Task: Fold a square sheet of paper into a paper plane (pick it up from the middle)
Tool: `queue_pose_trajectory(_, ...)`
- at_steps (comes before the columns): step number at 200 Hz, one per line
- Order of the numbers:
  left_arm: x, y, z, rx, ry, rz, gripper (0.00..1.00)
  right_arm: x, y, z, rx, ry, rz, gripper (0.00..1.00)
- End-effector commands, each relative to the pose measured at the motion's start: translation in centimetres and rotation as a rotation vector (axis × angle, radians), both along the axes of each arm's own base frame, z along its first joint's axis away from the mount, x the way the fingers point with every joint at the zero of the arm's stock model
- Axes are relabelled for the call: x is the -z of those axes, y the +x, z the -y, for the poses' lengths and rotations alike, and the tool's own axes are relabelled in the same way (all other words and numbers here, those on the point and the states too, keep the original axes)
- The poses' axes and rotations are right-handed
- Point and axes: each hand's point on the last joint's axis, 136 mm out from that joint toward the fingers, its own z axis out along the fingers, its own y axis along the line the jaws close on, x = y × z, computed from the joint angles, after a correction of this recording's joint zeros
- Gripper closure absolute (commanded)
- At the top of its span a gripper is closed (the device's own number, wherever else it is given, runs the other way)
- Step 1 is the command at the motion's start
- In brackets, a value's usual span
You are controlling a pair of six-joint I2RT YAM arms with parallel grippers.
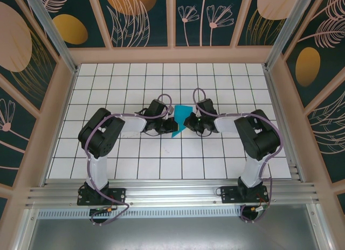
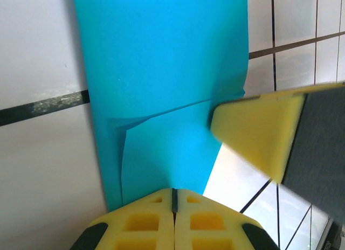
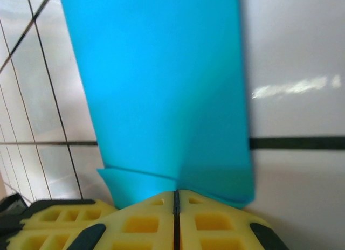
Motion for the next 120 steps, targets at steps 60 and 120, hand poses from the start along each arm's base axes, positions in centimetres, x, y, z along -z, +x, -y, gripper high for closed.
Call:
queue_pose_trajectory(60, 4.0, -1.3, -3.9, -0.048, 0.189, -0.062, 0.92, 1.4, 2.4, 4.3, 0.084, -0.071, -0.005, 0.88)
queue_pose_trajectory(120, 1.6, -1.8, -2.9, -0.034, 0.099, -0.073, 0.89, -4.3, 3.4, 1.4, 0.005, 0.031, 0.118, 0.85)
